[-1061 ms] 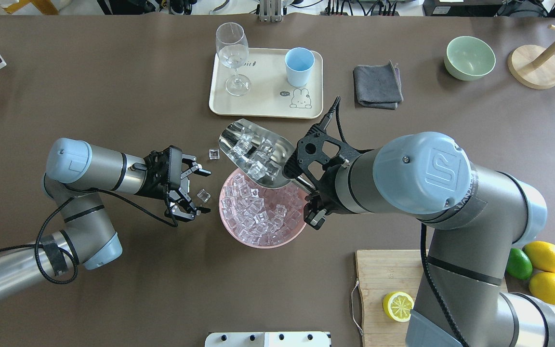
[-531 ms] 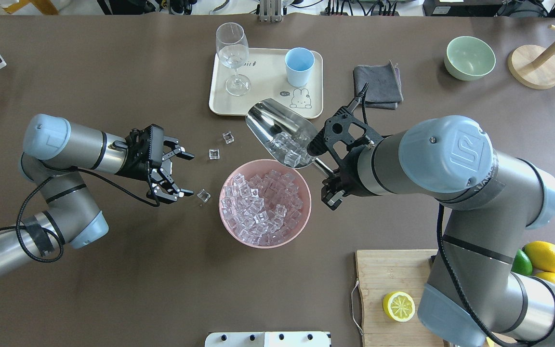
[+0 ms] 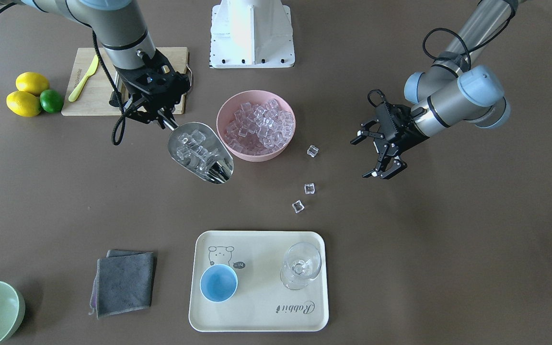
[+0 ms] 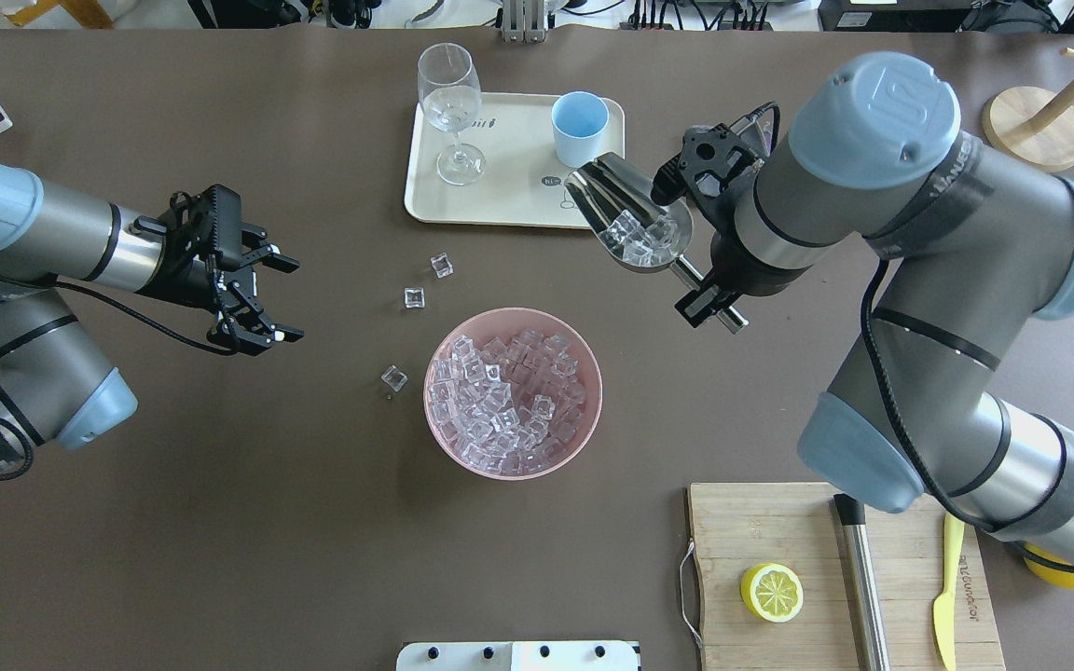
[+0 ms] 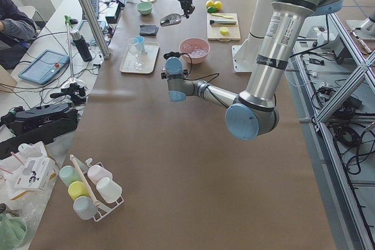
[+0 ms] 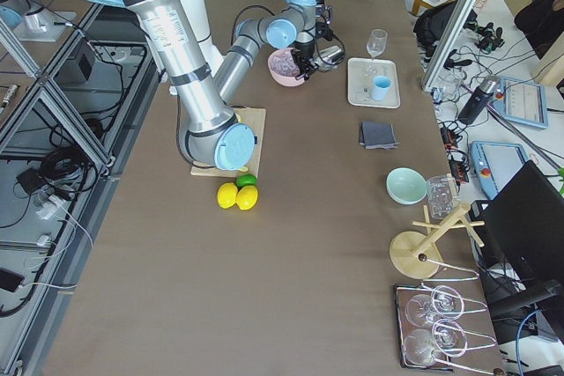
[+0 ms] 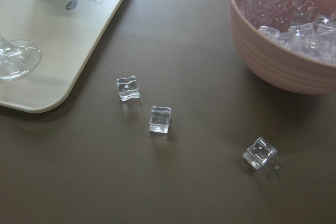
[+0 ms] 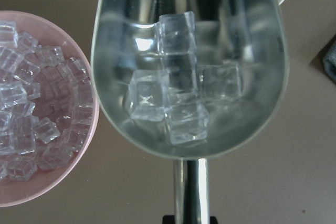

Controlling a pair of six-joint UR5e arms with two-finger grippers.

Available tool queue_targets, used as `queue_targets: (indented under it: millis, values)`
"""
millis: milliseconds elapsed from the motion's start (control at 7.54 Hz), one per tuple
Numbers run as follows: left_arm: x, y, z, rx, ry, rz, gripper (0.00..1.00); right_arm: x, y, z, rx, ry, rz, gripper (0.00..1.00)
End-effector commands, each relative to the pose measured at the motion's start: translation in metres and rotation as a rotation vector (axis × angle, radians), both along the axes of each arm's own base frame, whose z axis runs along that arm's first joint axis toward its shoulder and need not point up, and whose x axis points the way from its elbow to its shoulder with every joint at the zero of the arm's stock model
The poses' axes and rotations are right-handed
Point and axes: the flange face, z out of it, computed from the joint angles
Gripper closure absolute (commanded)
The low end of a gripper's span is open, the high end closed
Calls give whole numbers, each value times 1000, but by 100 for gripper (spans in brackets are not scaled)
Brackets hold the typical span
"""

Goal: Put ice in cup with scoop
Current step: 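Carry the filled scoop toward the blue cup while the left gripper withdraws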

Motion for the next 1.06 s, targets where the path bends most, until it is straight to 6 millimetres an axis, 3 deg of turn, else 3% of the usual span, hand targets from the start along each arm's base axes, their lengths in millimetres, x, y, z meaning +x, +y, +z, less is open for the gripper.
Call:
queue_targets:
  millis: [0, 133, 398, 531, 796, 929]
  values:
    - [-56, -11, 12, -127, -116, -80, 2, 3, -46, 2, -199, 125, -52, 100]
    - [-69, -22, 18, -126, -156, -97, 2, 3, -61, -3, -232, 176, -64, 100]
    - [-95, -44, 48, -251, -330, -119, 2, -2, -90, -17, -295, 212, -43, 100]
    - [-108, -51, 63, -337, -393, -137, 2, -7, -116, -24, -336, 226, -26, 100]
    - [-156, -66, 88, -415, -479, -174, 2, -29, -149, -37, -379, 250, -22, 100]
    - [-194, -70, 111, -478, -497, -223, 2, -38, -160, -40, -398, 265, -21, 100]
